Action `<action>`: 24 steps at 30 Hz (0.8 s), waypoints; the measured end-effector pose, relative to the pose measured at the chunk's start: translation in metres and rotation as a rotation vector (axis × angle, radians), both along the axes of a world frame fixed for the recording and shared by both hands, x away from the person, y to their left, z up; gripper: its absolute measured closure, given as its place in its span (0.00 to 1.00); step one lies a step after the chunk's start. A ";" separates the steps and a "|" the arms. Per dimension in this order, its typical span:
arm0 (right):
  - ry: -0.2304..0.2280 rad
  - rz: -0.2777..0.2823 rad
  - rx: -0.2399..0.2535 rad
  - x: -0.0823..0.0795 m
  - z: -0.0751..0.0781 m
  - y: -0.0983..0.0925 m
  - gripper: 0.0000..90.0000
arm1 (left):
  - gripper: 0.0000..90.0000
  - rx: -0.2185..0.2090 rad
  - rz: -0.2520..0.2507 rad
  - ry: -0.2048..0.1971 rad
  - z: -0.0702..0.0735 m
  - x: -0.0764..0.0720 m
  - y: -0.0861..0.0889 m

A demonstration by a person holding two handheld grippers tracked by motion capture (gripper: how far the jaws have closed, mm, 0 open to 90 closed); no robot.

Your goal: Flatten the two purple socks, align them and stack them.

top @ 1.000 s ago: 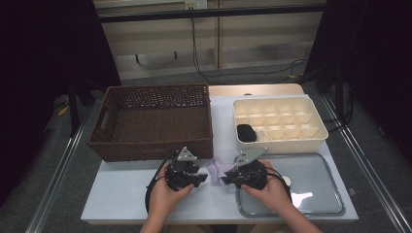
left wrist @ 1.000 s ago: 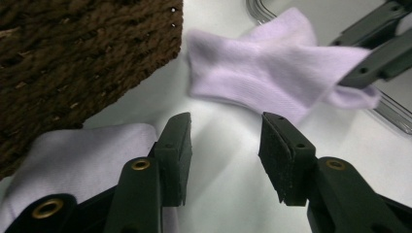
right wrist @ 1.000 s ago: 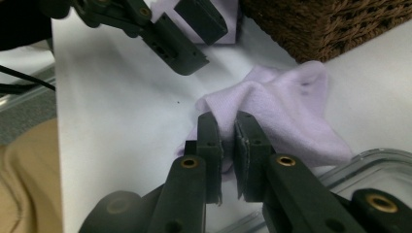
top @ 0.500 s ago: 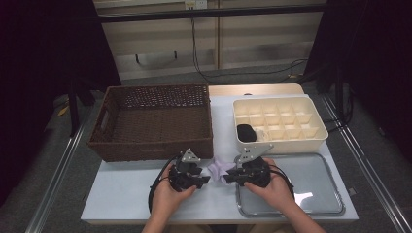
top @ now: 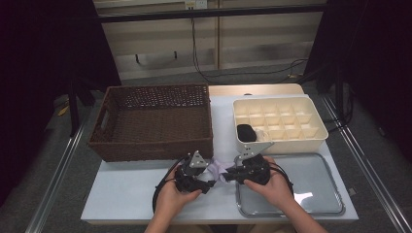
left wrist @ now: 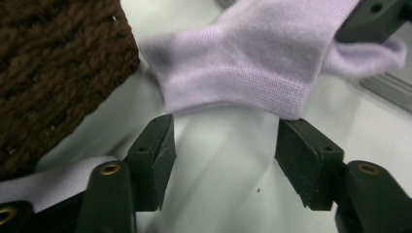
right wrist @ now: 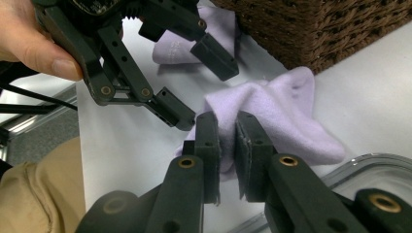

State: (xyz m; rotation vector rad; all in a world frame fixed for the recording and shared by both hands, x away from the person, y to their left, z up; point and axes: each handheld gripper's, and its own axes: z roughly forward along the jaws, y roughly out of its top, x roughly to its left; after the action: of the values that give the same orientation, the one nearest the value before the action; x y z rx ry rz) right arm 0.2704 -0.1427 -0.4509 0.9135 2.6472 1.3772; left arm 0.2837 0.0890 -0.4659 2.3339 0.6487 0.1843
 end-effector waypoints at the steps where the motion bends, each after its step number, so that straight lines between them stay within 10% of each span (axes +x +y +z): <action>1: -0.002 0.003 -0.003 0.000 0.000 0.000 0.89 | 0.44 0.000 -0.003 -0.010 0.000 0.000 0.000; 6: 0.007 0.004 0.000 0.000 -0.002 0.001 0.89 | 0.65 0.002 -0.065 -0.049 0.000 -0.003 -0.004; 13: 0.017 0.003 0.010 -0.001 -0.005 0.003 0.85 | 1.00 -0.008 -0.107 0.039 0.004 -0.004 -0.006; 19: 0.004 -0.039 0.014 0.003 -0.008 -0.003 0.76 | 1.00 -0.045 -0.081 0.102 0.006 -0.003 -0.001; 24: 0.009 -0.044 0.004 0.005 -0.010 -0.008 0.83 | 1.00 -0.037 -0.077 0.077 0.007 -0.002 0.000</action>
State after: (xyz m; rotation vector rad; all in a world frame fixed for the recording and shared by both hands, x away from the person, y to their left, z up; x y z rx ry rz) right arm 0.2752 -0.1502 -0.4608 0.9742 2.6149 1.3735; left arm 0.2815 0.0890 -0.4586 2.3347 0.5929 0.0472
